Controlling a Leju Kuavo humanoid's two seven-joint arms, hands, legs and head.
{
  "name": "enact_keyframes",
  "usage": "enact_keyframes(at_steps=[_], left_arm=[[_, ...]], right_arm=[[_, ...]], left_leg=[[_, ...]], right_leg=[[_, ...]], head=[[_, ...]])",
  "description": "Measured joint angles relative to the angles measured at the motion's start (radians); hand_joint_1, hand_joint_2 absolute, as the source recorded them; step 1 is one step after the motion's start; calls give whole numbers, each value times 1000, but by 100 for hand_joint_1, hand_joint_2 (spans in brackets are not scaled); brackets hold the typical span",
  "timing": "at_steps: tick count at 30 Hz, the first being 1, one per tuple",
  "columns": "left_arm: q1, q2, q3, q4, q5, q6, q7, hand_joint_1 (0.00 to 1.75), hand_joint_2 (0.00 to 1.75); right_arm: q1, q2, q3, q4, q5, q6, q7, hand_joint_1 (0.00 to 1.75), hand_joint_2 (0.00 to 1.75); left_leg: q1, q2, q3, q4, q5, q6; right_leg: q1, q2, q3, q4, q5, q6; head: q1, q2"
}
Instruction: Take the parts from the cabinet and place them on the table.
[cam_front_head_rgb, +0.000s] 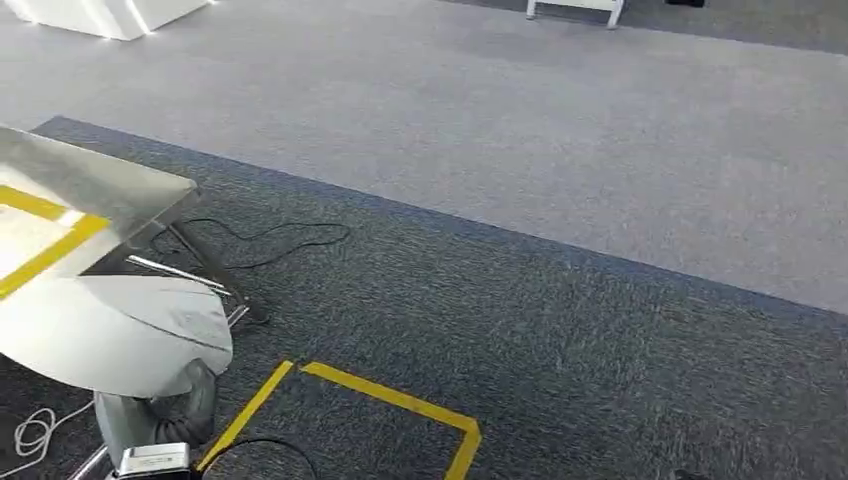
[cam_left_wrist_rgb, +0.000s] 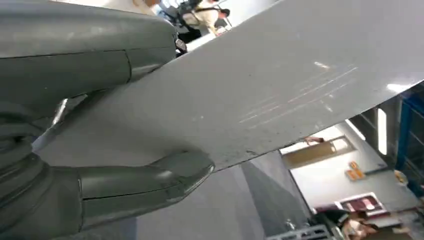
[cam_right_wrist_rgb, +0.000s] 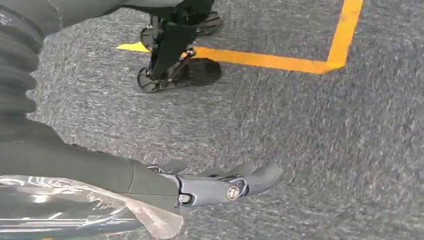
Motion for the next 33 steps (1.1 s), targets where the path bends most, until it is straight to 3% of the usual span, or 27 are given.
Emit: enact_keyframes(at_steps=[1, 2, 3, 5, 6, 7, 9, 10, 11, 12, 15, 16, 17, 18, 20, 21, 22, 23, 25, 26, 27, 30, 31, 32, 33], left_arm=[[4, -1, 0, -5, -1, 0, 0, 175, 175], [3, -2, 2, -7, -1, 2, -1, 175, 175], [-2, -2, 3, -8, -1, 2, -2, 175, 175], [0, -5, 6, -8, -2, 2, -7, 175, 175], [1, -6, 9, -8, -2, 2, -9, 175, 175], [2, -8, 13, -8, -2, 2, -13, 175, 175], [3, -10, 18, -8, -2, 2, -16, 175, 175], [2, -11, 20, -8, -2, 2, -18, 175, 175], [3, -14, 21, -8, -2, 2, -20, 175, 175], [2, -16, 23, -8, 2, 2, -23, 175, 175], [8, -20, 31, -8, 2, 2, -28, 175, 175], [9, -20, 34, -8, 2, 2, -29, 175, 175], [10, -21, 36, -8, 2, 2, -29, 175, 175], [6, -21, 39, -8, 2, 2, -29, 175, 175], [7, -22, 40, -8, 3, 2, -29, 175, 175], [7, -22, 41, -8, 5, 2, -32, 175, 175], [8, -23, 43, -8, 5, 2, -35, 175, 175], [8, -23, 45, -8, 6, 2, -38, 175, 175], [8, -26, 47, -8, 6, 2, -42, 175, 175], [8, -28, 47, -8, 6, 2, -44, 175, 175], [7, -28, 47, -8, 6, 2, -45, 175, 175], [11, -32, 52, -8, 9, 2, -48, 175, 175], [12, -33, 52, -8, 9, 2, -50, 175, 175], [13, -35, 53, -9, 9, 2, -50, 175, 175], [11, -37, 54, -9, 9, 2, -52, 175, 175]], right_arm=[[-2, 0, 2, 0, 0, 0, 0, 0, 175], [-3, 0, 2, 0, 0, 1, -2, 0, 175], [-1, 0, 3, 0, 0, 3, -2, 0, 175], [8, 0, 3, 0, 1, 0, 0, 0, 175], [11, 0, 3, 0, 2, -1, 1, 0, 175], [13, 0, 3, 0, 4, -1, 2, 0, 175], [13, 0, 3, 0, 7, -1, 2, 0, 175], [13, 0, 3, 0, 10, 0, 3, 0, 175], [13, 0, 3, -1, 12, 0, 3, 0, 175], [14, 0, 4, -1, 13, 2, 3, 0, 175], [15, 0, 3, -2, 15, 2, 5, 0, 175], [14, 4, 3, -2, 15, 3, 5, 0, 175], [14, 5, 3, -3, 15, 3, 5, 0, 175], [16, 5, 3, -4, 15, 3, 3, 0, 175], [21, 5, 3, -5, 15, 2, 3, 0, 175], [21, 5, 3, -5, 15, 2, 3, 0, 175], [21, 5, 3, -5, 15, 4, 4, 0, 175], [20, 5, 3, -6, 15, 6, 4, 0, 175], [17, 6, 3, -7, 15, 8, 5, 0, 175], [17, 7, 3, -7, 15, 9, 5, 0, 175], [17, 11, 3, -7, 15, 10, 5, 0, 175], [15, 11, 3, -9, 15, 11, 6, 0, 175], [10, 11, 2, -11, 15, 13, 6, 0, 175], [9, 12, 2, -13, 15, 14, 5, 0, 175], [8, 13, 2, -13, 15, 16, 5, 0, 175]], left_leg=[[12, -12, 12, -14, 8, 10], [13, -20, 14, -16, 8, 14], [14, -32, 12, -16, 9, 20], [13, -57, 12, -16, 7, 23], [12, -70, 13, -15, 7, 23], [12, -86, 15, -15, 7, 23], [13, -113, 19, -13, 5, 21], [14, -127, 22, -10, 2, 16], [15, -137, 19, -6, -2, 11], [10, -150, 12, 6, -6, 4], [19, -183, 2, -3, 4, -12], [20, -183, 3, 4, -2, -15], [15, -133, -4, 24, -17, -21], [16, -91, -32, 83, -54, -28], [22, -61, -108, 240, -126, -37], [25, -57, -135, 293, -141, -39], [27, -56, -142, 305, -134, -41], [27, -54, -127, 274, -103, -41], [26, -40, -43, 107, -9, -31], [21, -12, -6, 31, 18, -21], [8, 25, 8, 9, -7, -12], [3, 0, 4, 6, -10, -3], [8, -10, 12, -8, -6, 3], [15, -15, 24, -18, -1, 7], [18, -20, 29, -21, -3, 12]], right_leg=[[-6, 24, -7, 6, -11, 8], [-8, 82, -15, 35, -29, 9], [-7, 115, -48, 103, -64, 9], [-5, 132, -137, 266, -127, 11], [-4, 134, -170, 316, -134, 12], [-4, 134, -181, 313, -110, 12], [-6, 139, -141, 196, -20, 11], [-8, 159, -98, 94, 35, 9], [-15, 220, -72, 37, 36, 9], [-19, 237, -61, 12, 29, 9], [-9, 204, -55, 20, 31, -7], [-19, 186, -51, 10, 35, -15], [-16, 176, -47, 8, 34, -20], [-15, 161, -43, 7, 31, -27], [-10, 129, -40, 8, 26, -32], [-10, 116, -39, 8, 23, -32], [-10, 105, -36, 8, 21, -32], [-10, 93, -32, 8, 18, -30], [-9, 74, -17, 8, 9, -25], [-9, 68, -12, 7, 4, -21], [-2, 59, -14, 10, -4, -11], [-4, 33, 0, 1, -7, 1], [-3, 24, 10, -2, -11, 10], [-7, 53, 3, 9, -22, 14], [-6, 94, -19, 52, -43, 14]], head=[[-2, 0], [5, 0], [7, 0], [11, 0], [10, 0], [10, 0], [10, 0], [11, 0], [10, 0], [9, 0], [10, 0], [10, 0], [6, 0], [-3, 0], [-3, 0], [-3, 0], [-3, 0], [-3, 0], [-3, 0], [-3, 0], [-2, 0], [0, 0], [-2, 0], [2, 0], [6, -1]])
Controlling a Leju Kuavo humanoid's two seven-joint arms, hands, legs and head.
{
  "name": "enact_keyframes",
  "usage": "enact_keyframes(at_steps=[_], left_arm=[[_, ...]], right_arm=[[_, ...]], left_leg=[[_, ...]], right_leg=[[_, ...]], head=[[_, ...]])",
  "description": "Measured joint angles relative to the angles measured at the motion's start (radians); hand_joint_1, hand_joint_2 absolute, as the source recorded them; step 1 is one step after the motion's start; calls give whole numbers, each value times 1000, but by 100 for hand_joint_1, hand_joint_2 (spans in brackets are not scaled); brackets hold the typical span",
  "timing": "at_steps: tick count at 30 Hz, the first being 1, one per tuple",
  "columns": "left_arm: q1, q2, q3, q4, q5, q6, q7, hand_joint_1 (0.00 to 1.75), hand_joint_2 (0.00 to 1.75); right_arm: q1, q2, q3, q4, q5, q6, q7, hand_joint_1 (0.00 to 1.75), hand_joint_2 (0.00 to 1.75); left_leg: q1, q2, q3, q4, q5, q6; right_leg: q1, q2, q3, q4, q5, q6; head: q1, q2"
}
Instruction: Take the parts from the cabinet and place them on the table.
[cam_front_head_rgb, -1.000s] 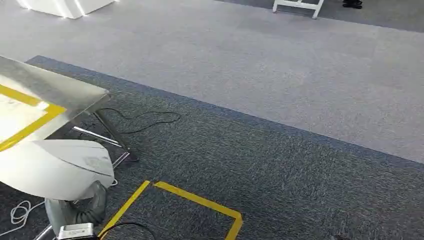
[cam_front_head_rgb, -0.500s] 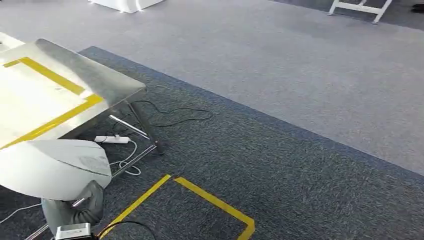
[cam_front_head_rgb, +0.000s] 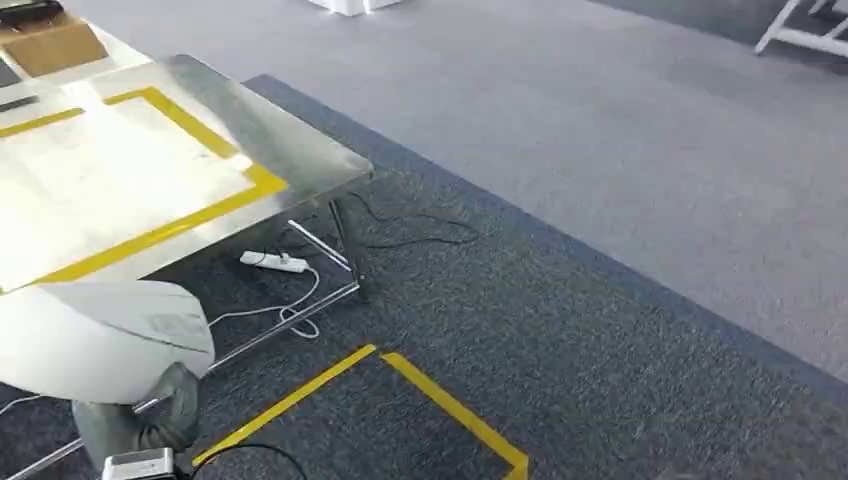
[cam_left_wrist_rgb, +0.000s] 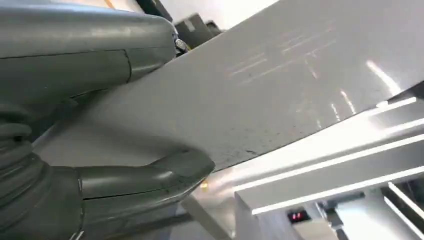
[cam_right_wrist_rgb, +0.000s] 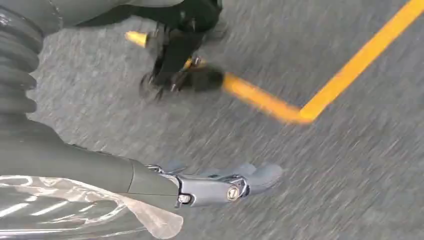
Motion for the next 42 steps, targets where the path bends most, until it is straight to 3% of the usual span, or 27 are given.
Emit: enact_keyframes(at_steps=[1, 3, 4, 5, 8, 9, 10, 13, 14, 16, 18, 19, 20, 21, 23, 25, 28, 29, 30, 31, 33, 34, 36, 38, 39, 40, 42], left_arm=[[-3, -4, 2, 0, 0, 0, 0, 175, 175], [-3, -6, 4, 0, 0, 0, -1, 175, 175], [-3, -8, 6, 1, 0, 0, -1, 175, 175], [-3, -8, 8, 2, 0, 0, -1, 175, 175], [-3, -11, 10, 2, 0, 0, -1, 175, 175], [-5, -12, 10, 2, 0, 0, -2, 175, 175], [-10, -13, 10, 3, 0, -1, -4, 175, 175], [-27, -18, 10, 16, -9, -1, -19, 175, 175], [-30, -21, 10, 19, -13, -1, -23, 175, 175], [-38, -26, 10, 21, -13, -1, -29, 175, 175], [-37, -26, 10, 23, -10, -1, -29, 175, 175], [-35, -26, 10, 24, -10, -1, -29, 175, 175], [-33, -26, 10, 25, -8, -1, -29, 175, 175], [-32, -26, 10, 25, -7, -1, -29, 175, 175], [-32, -27, 10, 24, -6, -1, -30, 175, 175], [-33, -29, 10, 25, -8, -1, -33, 175, 175], [-32, -32, 11, 25, -14, -1, -38, 175, 175], [-32, -34, 11, 25, -15, -1, -39, 175, 175], [-32, -37, 11, 25, -15, -1, -40, 175, 175], [-35, -40, 11, 25, -15, -1, -42, 175, 175], [-34, -42, 11, 26, -15, -1, -43, 175, 175], [-34, -42, 12, 26, -15, -1, -45, 175, 175], [-33, -43, 13, 26, -17, -1, -52, 175, 175], [-33, -46, 14, 26, -24, -1, -58, 175, 175], [-33, -48, 14, 26, -27, -1, -61, 175, 175], [-35, -49, 14, 26, -29, -1, -64, 175, 175], [-32, -52, 15, 26, -31, -2, -71, 175, 175]], right_arm=[[1, 0, 0, 0, 0, 3, 0, 0, 175], [8, 0, -2, -1, 0, 2, 1, 0, 175], [10, 0, -3, -2, 0, 2, 1, 0, 175], [12, 0, -3, -2, 0, 2, 2, 0, 175], [11, 0, -5, -4, 0, 3, 1, 0, 175], [10, 0, -6, -3, 0, 4, 2, 0, 175], [8, 0, -8, -4, -2, 6, 2, 0, 175], [8, -1, -12, -5, -1, 11, 11, 0, 175], [8, -1, -13, -5, 3, 12, 15, 0, 175], [10, -1, -18, -8, 11, 14, 14, 0, 175], [10, -2, -21, -10, 21, 15, 13, 0, 175], [11, -3, -26, -12, 24, 16, 12, 0, 175], [11, -3, -31, -13, 29, 17, 11, 0, 175], [11, -3, -34, -15, 33, 18, 11, 0, 175], [10, -3, -35, -16, 36, 18, 10, 0, 175], [9, -2, -38, -17, 38, 19, 10, 0, 175], [5, -2, -40, -19, 48, 18, 10, 0, 175], [2, -3, -40, -19, 53, 18, 10, 0, 175], [-2, -3, -41, -21, 53, 18, 8, 0, 175], [-3, -3, -41, -21, 55, 19, 7, 0, 175], [0, -4, -43, -21, 56, 18, 7, 0, 175], [3, -4, -44, -22, 56, 17, 7, 0, 175], [8, -4, -45, -24, 60, 16, 6, 0, 175], [10, -4, -48, -24, 67, 15, 5, 0, 175], [10, -4, -49, -24, 70, 15, 5, 0, 175], [10, -4, -50, -24, 72, 15, 4, 0, 175], [10, -4, -52, -24, 75, 15, 4, 0, 175]], left_leg=[[1, -9, 0, 0, -1, 4], [0, -25, 2, 0, -6, 11], [0, -35, 5, 0, -9, 11], [0, -43, 11, 1, -13, 9], [4, -61, 39, 3, -33, -3], [-4, -66, 36, 8, -42, -11], [-4, -73, 31, 13, -49, -15], [-1, -80, 32, 10, -50, -24], [0, -68, 35, 21, -59, -30], [3, -42, -19, 130, -112, -43], [8, -38, -112, 294, -169, -48], [9, -38, -145, 338, -169, -50], [9, -38, -152, 331, -143, -49], [9, -37, -136, 276, -91, -45], [6, -27, -73, 105, 24, -28], [-10, 1, -44, 55, 13, -13], [-12, -15, -43, 40, -2, -9], [0, -19, -28, 25, 2, -5], [1, -21, -20, 19, 2, -3], [1, -23, -18, 18, -1, 2], [0, -35, -15, 18, -7, 9], [0, -43, -12, 19, -10, 10], [2, -65, -2, 19, -18, 6], [6, -88, 14, 19, -27, -3], [6, -97, 14, 20, -33, -10], [1, -110, 12, 30, -39, -16], [6, -129, 6, 23, -32, -27]], right_leg=[[-1, 23, -48, 85, -35, 1], [1, 39, -153, 254, -87, 5], [0, 40, -182, 283, -78, 6], [0, 40, -186, 265, -44, 6], [-4, 52, -97, 21, 119, 7], [-3, 72, -80, -13, 108, 8], [-5, 70, -57, -34, 91, -8], [-3, 63, -57, -32, 89, -26], [-7, 57, -52, -36, 88, -32], [-6, 48, -41, -36, 78, -45], [-4, 37, -32, -36, 67, -49], [-3, 32, -25, -36, 62, -49], [-3, 28, -17, -36, 55, -48], [-2, 25, -6, -36, 47, -47], [0, 19, 19, -37, 30, -40], [4, 13, 17, -38, 17, -28], [3, -10, 39, -51, 13, -15], [0, -5, 34, -49, 3, -9], [1, 17, 25, -23, -8, -6], [2, 30, -9, 38, -33, -4], [0, 39, -116, 211, -87, 1], [0, 39, -162, 268, -93, 4], [-1, 39, -176, 232, -24, 6], [-5, 53, -114, 66, 87, 8], [-13, 103, -86, 2, 104, 11], [-16, 122, -69, -30, 87, 7], [-9, 102, -62, -22, 84, -7]], head=[[4, 0], [5, 0], [6, 0], [4, 0], [6, 0], [7, 0], [6, 0], [6, 0], [6, 0], [-5, 0], [-5, 0], [-4, 0], [-4, 0], [-4, 0], [-4, 0], [-5, 0], [-4, 0], [-3, 0], [-1, 0], [1, 0], [2, 0], [2, 0], [2, 0], [2, 0], [3, 0], [2, 0], [2, 0]])
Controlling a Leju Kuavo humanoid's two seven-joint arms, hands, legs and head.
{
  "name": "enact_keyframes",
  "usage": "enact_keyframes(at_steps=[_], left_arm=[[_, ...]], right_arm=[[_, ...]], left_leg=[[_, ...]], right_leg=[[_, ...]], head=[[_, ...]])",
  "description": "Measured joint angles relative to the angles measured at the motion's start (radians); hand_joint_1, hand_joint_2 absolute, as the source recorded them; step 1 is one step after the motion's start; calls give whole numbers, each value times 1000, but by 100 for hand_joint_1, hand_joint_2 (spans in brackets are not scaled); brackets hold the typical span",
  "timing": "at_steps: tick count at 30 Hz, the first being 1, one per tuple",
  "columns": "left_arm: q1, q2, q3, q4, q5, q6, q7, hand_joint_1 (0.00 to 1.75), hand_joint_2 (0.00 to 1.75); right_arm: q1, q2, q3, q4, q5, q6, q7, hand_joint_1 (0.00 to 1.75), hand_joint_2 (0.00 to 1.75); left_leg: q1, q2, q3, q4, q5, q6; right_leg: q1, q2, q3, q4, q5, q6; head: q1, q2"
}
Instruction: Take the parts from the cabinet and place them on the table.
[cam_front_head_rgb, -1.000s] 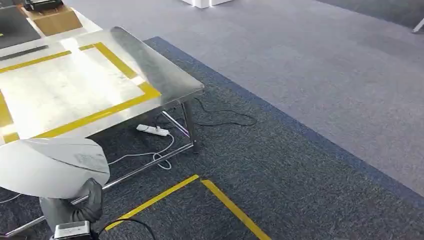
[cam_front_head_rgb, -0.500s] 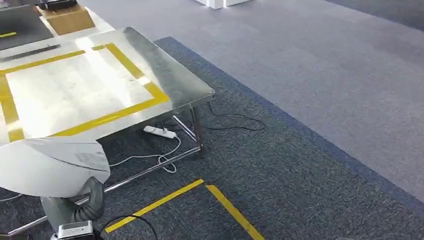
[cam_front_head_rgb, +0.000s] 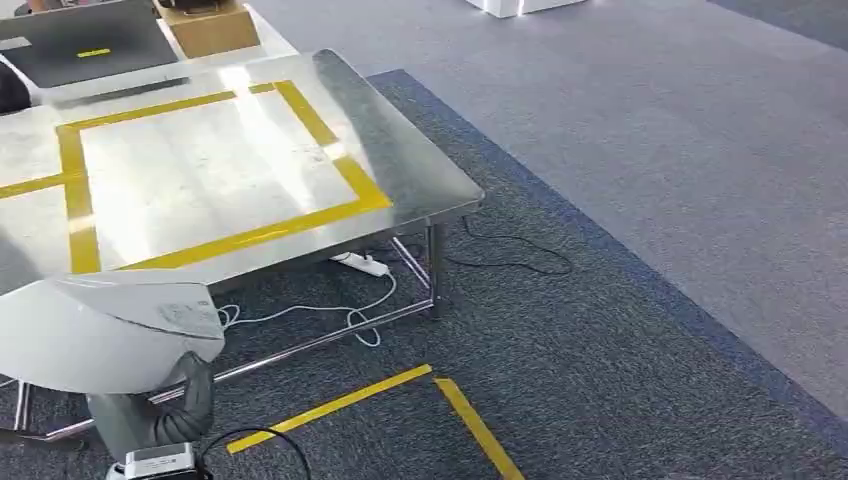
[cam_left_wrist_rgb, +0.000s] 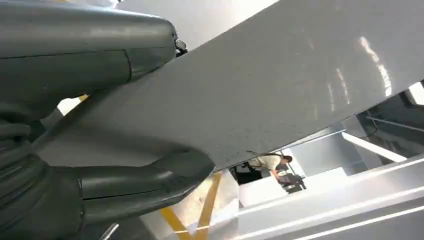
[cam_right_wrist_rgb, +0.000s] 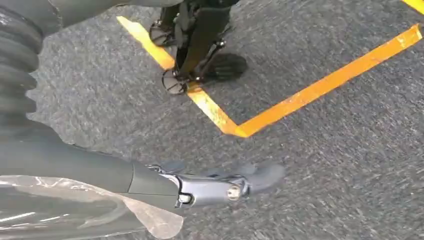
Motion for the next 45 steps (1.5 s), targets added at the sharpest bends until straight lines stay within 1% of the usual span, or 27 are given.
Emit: enact_keyframes(at_steps=[2, 4, 5, 7, 8, 9, 11, 12, 13, 17, 18, 19, 20, 22, 24, 26, 27, 28, 32, 33, 35, 37, 38, 40, 42, 43, 45], left_arm=[[3, -2, 1, 0, 0, 0, -1, 175, 175], [0, -3, 1, 0, 0, 1, -1, 175, 175], [-1, -3, 1, 0, 0, 1, -1, 175, 175], [2, -3, 1, 0, 0, 1, -1, 175, 175], [3, -3, 1, 0, 0, 1, -1, 175, 175], [3, -3, 2, 0, 0, 1, -1, 175, 175], [3, -3, 2, 0, 0, 1, -1, 175, 175], [3, -4, 2, 0, 0, 1, -1, 175, 175], [1, -4, 2, 0, 0, 1, -2, 175, 175], [7, -7, 6, -2, 6, 1, -18, 175, 175], [9, -9, 7, -2, 6, 1, -19, 175, 175], [6, -11, 9, -3, 8, 2, -19, 175, 175], [3, -12, 10, -3, 10, 2, -19, 175, 175], [6, -12, 11, -3, 18, 1, -19, 175, 175], [7, -12, 13, -2, 27, 1, -18, 175, 175], [7, -12, 14, -2, 27, 1, -19, 175, 175], [7, -13, 14, -2, 26, 1, -19, 175, 175], [6, -13, 14, -3, 24, 1, -19, 175, 175], [8, -13, 16, -3, 18, 1, -19, 175, 175], [10, -13, 17, -5, 18, 1, -21, 175, 175], [6, -13, 18, -7, 18, 2, -21, 175, 175], [7, -13, 19, -7, 18, 2, -21, 175, 175], [7, -13, 20, -7, 18, 2, -21, 175, 175], [8, -13, 21, -7, 18, 2, -21, 175, 175], [8, -13, 23, -11, 21, 2, -21, 175, 175], [7, -13, 23, -16, 21, 2, -21, 175, 175], [7, -13, 25, -21, 25, 2, -18, 175, 175]], right_arm=[[-2, 1, 0, 0, 1, 0, 0, 0, 175], [-1, 2, 0, 0, 1, 0, -1, 0, 175], [0, 2, 0, 0, 1, 1, 0, 0, 175], [1, 2, -1, 0, 1, 1, 0, 0, 175], [1, 2, -1, -1, 1, 0, 0, 0, 175], [0, 2, -1, -1, 1, 0, 0, 0, 175], [-2, 2, -1, -1, 1, 0, 0, 0, 175], [-3, 2, -1, -1, 2, 0, 0, 0, 175], [-2, 2, -1, -1, 3, 0, -1, 0, 175], [-10, 2, -2, -1, 14, 1, -1, 0, 175], [-14, 2, -2, -2, 16, 0, -2, 0, 175], [-16, 2, -2, -2, 17, -1, -4, 0, 175], [-16, 3, -2, -2, 19, 1, -3, 0, 175], [-8, 3, -7, -2, 19, -2, -3, 0, 175], [-5, 3, -8, -2, 21, -2, -3, 0, 175], [-5, 3, -9, -2, 27, -2, -3, 0, 175], [-5, 3, -10, -2, 30, -2, -3, 0, 175], [-6, 3, -10, -2, 31, -2, -3, 0, 175], [-9, 3, -14, -2, 36, -2, -4, 0, 175], [-10, 8, -15, -2, 37, 0, -4, 0, 175], [-9, 7, -18, -3, 38, 0, -6, 0, 175], [-6, 7, -28, -3, 43, 3, -8, 0, 175], [-6, 7, -32, -3, 47, 3, -8, 0, 175], [-7, 7, -37, -3, 53, 5, -8, 0, 175], [-12, 7, -41, -3, 58, 8, -10, 0, 175], [-13, 8, -43, -3, 60, 11, -10, 0, 175], [-15, 8, -54, -3, 65, 17, -11, 0, 175]], left_leg=[[1, -17, 1, 3, -5, -9], [-2, 65, -29, 78, -48, -21], [0, 84, -69, 157, -88, -25], [4, 93, -148, 303, -140, -29], [5, 94, -161, 318, -132, -29], [4, 95, -150, 290, -99, -27], [1, 110, -76, 130, 0, -13], [-7, 152, -36, 43, 35, 1], [-20, 189, -24, 24, 12, 8], [-19, 143, -27, 1, 18, 21], [-10, 133, -13, -12, 26, 24], [-6, 125, -11, -15, 28, 30], [-4, 114, -12, -15, 29, 32], [-5, 86, -12, -14, 27, 34], [-5, 58, -8, -14, 25, 34], [-3, 28, 0, -12, 21, 28], [-2, 16, 3, -10, 17, 22], [-7, 7, 1, -7, 13, 16], [-1, -34, -12, -10, 18, -7], [-2, -22, -10, -2, 11, -9], [-4, 67, -55, 93, -46, -24], [2, 91, -137, 254, -115, -31], [4, 93, -163, 303, -124, -33], [5, 95, -144, 256, -70, -30], [1, 115, -54, 77, 23, -15], [-7, 151, -22, 12, 29, -2], [-16, 155, -17, 0, 20, 4]], right_leg=[[-5, -20, 7, -8, 1, -14], [-4, -44, 18, -10, -6, -28], [-1, -58, 22, -10, -10, -33], [3, -86, 25, -10, -16, -35], [4, -98, 28, -10, -19, -35], [6, -110, 33, -10, -23, -35], [9, -131, 48, -10, -31, -31], [10, -141, 55, -11, -36, -28], [16, -152, 53, -10, -43, -18], [19, -200, 76, -24, -46, 0], [14, -174, 72, -17, -58, 5], [14, -121, 55, 21, -83, 6], [12, -88, 20, 91, -116, 8], [11, -64, -74, 260, -173, 13], [11, -63, -107, 278, -140, 15], [8, -54, -56, 128, -32, 14], [5, -29, -19, 35, 16, 13], [1, 20, -4, 5, 0, 11], [2, -9, 15, -15, -2, -17], [-3, -25, 21, -22, 1, -22], [-1, -48, 28, -23, -4, -34], [4, -78, 32, -23, -11, -39], [5, -93, 34, -23, -13, -40], [6, -116, 40, -23, -19, -38], [9, -132, 53, -23, -26, -34], [9, -136, 53, -24, -29, -30], [13, -148, 52, -23, -35, -14]], head=[[0, 0], [-14, 0], [-12, 0], [-13, 0], [-13, 0], [-13, 0], [-13, 0], [-13, 0], [-12, 0], [-15, 0], [-13, 0], [-7, 0], [-4, 0], [-1, 0], [-1, 0], [-1, 0], [0, 0], [0, 0], [-1, 0], [0, 0], [-18, 0], [-16, 0], [-17, 0], [-17, 0], [-16, 0], [-15, 0], [-15, 0]])
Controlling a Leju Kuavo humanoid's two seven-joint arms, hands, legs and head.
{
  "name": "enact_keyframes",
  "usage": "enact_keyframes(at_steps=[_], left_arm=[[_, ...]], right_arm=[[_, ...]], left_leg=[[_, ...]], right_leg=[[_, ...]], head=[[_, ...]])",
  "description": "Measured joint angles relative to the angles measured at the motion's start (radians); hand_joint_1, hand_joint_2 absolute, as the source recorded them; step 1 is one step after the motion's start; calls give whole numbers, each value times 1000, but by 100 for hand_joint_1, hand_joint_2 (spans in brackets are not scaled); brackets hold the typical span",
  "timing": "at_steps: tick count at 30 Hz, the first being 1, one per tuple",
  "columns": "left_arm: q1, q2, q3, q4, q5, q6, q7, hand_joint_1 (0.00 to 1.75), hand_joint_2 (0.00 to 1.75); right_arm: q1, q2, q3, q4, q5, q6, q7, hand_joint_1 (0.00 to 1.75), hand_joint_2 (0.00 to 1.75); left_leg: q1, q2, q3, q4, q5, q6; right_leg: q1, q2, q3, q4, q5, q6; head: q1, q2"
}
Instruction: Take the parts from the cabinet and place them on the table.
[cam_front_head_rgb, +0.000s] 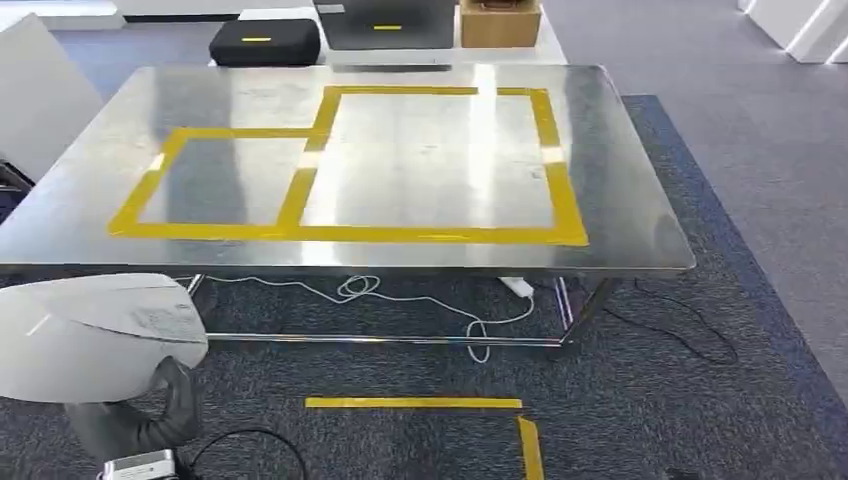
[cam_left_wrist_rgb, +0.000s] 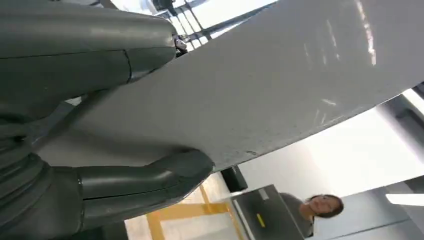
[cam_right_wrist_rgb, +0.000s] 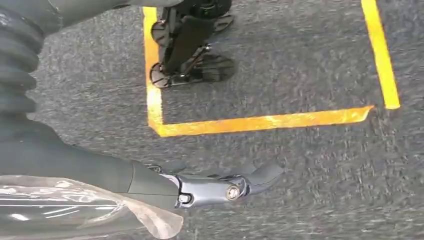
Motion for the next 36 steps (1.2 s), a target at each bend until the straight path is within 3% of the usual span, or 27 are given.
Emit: enact_keyframes(at_steps=[2, 3, 4, 5, 7, 8, 9, 10, 12, 13, 14, 15, 17, 19, 20, 23, 24, 25, 27, 28, 30, 31, 32, 33, 35, 36], left_arm=[[4, 2, 4, -5, 2, 0, 17, 175, 175], [5, 3, 5, -9, 2, 0, 28, 175, 175], [4, 4, 6, -15, 2, 0, 42, 175, 175], [0, 6, 8, -19, 2, 0, 49, 175, 175], [-1, 10, 10, -19, -1, 0, 56, 175, 175], [-1, 12, 11, -19, -1, 0, 57, 175, 175], [0, 14, 12, -19, -1, 0, 58, 175, 175], [-1, 16, 13, -20, -1, 0, 58, 175, 175], [-1, 20, 14, -20, -1, 0, 58, 175, 175], [-1, 21, 15, -20, -1, 0, 59, 175, 175], [-1, 23, 17, -21, -2, 0, 59, 175, 175], [-1, 24, 18, -24, -7, 0, 60, 175, 175], [-1, 26, 18, -27, -10, 0, 71, 175, 175], [-1, 28, 19, -34, -14, 0, 76, 175, 175], [-4, 29, 19, -37, -19, 0, 76, 175, 175], [-5, 32, 19, -39, -28, 0, 83, 175, 175], [-5, 33, 19, -39, -30, 0, 85, 175, 175], [-5, 34, 19, -39, -32, 0, 88, 175, 175], [-5, 35, 19, -40, -37, 0, 88, 175, 175], [-5, 36, 19, -42, -37, 0, 88, 175, 175], [-8, 36, 20, -46, -37, 0, 87, 175, 175], [-8, 37, 21, -47, -36, 0, 85, 175, 175], [-6, 37, 22, -48, -32, 0, 83, 175, 175], [-6, 37, 23, -48, -31, 0, 82, 175, 175], [-7, 37, 24, -51, -31, 0, 77, 175, 175], [-10, 37, 24, -52, -31, 0, 76, 175, 175]], right_arm=[[-4, 0, -5, 0, 4, 6, -2, 0, 175], [-7, 0, -5, 0, 5, 8, -3, 0, 175], [-9, -1, -6, -1, 6, 11, -7, 0, 175], [-10, -1, -9, 0, 7, 14, -8, 0, 175], [-4, -1, -13, 0, 9, 19, -9, 0, 175], [-1, -1, -14, 0, 9, 19, -9, 0, 175], [1, -1, -17, 0, 9, 19, -9, 0, 175], [1, -1, -20, 0, 9, 19, -9, 0, 175], [-1, -1, -22, 0, 9, 19, -9, 0, 175], [-1, -1, -24, 0, 9, 19, -10, 0, 175], [-3, -1, -26, 0, 9, 21, -10, 0, 175], [-5, -1, -27, 0, 10, 21, -10, 0, 175], [-1, -1, -29, 0, 15, 24, -12, 0, 175], [-1, -1, -29, 0, 21, 25, -15, 0, 175], [-3, -1, -29, 0, 23, 25, -16, 0, 175], [-4, -1, -29, 0, 25, 25, -22, 0, 175], [-4, -1, -29, -1, 25, 24, -23, 0, 175], [-3, -1, -29, 0, 26, 22, -24, 0, 175], [-3, -1, -30, 0, 31, 22, -27, 0, 175], [-3, -1, -30, 0, 32, 22, -29, 0, 175], [-6, -1, -30, 0, 35, 22, -31, 0, 175], [-5, -1, -31, 0, 35, 22, -31, 0, 175], [-5, -1, -31, 0, 35, 22, -31, 0, 175], [-7, -1, -32, 0, 35, 22, -31, 0, 175], [-12, -1, -34, 0, 36, 21, -31, 0, 175], [-16, -1, -34, 0, 39, 20, -31, 0, 175]], left_leg=[[-3, -14, -4, -4, -2, 7], [5, -19, 9, -20, 6, 14], [9, -21, 14, -26, 7, 18], [11, -24, 14, -26, 7, 21], [9, -32, 14, -25, 2, 28], [8, -39, 15, -25, 0, 30], [8, -45, 18, -25, -2, 30], [8, -51, 23, -25, -6, 28], [10, -57, 40, -24, -17, 21], [10, -58, 47, -23, -24, 17], [2, -61, 47, -15, -32, 9], [3, -64, 44, -13, -32, 5], [5, -64, 44, -15, -31, 0], [7, -62, 43, 1, -50, -12], [7, -61, 22, 46, -72, -19], [18, -60, -107, 279, -152, -32], [19, -60, -129, 305, -145, -32], [20, -60, -128, 288, -115, -31], [20, -60, -75, 143, -4, -23], [20, -59, -45, 67, 38, -18], [13, -56, -14, 7, 7, -11], [13, -57, -19, 13, 4, -10], [13, -61, -21, 9, 3, -5], [12, -62, -19, 7, -3, 4], [20, -61, 4, -1, -5, 17], [19, -61, 5, -1, -8, 22]], right_leg=[[-2, -14, 14, -9, 0, 10], [-2, -7, 18, -9, -5, 18], [-4, 35, 8, 8, -21, 20], [-4, 61, -19, 62, -51, 20], [-5, 81, -108, 230, -120, 24], [-4, 84, -148, 294, -135, 26], [-4, 84, -168, 312, -124, 28], [-4, 84, -163, 281, -85, 28], [-6, 84, -98, 118, 27, 27], [-7, 84, -68, 40, 60, 26], [-2, 85, -52, 21, 41, 22], [-3, 84, -36, 13, 30, 7], [1, 85, -39, 12, 28, -3], [-6, 84, -29, 3, 29, -13], [-8, 82, -25, 2, 25, -20], [-7, 80, -15, 2, 14, -28], [-7, 80, -11, 2, 11, -28], [-7, 80, -4, 2, 6, -27], [-8, 82, 16, 2, -6, -22], [-8, 83, 24, 1, -12, -17], [-1, 84, 16, 3, -24, -2], [-2, 80, 12, -2, -22, 2], [-2, 78, 30, 9, -14, 9], [-3, 77, 32, 8, -11, 19], [-4, 80, 14, 41, -37, 25], [-4, 82, -18, 99, -64, 27]], head=[[0, 0], [-2, 0], [5, 0], [6, 0], [10, 0], [11, 0], [11, 0], [11, 0], [11, 0], [11, 0], [12, 0], [10, 0], [11, 0], [10, 0], [2, 0], [3, 0], [2, 0], [3, 0], [2, 0], [2, 0], [0, 0], [6, 0], [6, 0], [6, 0], [11, 0], [16, 0]])
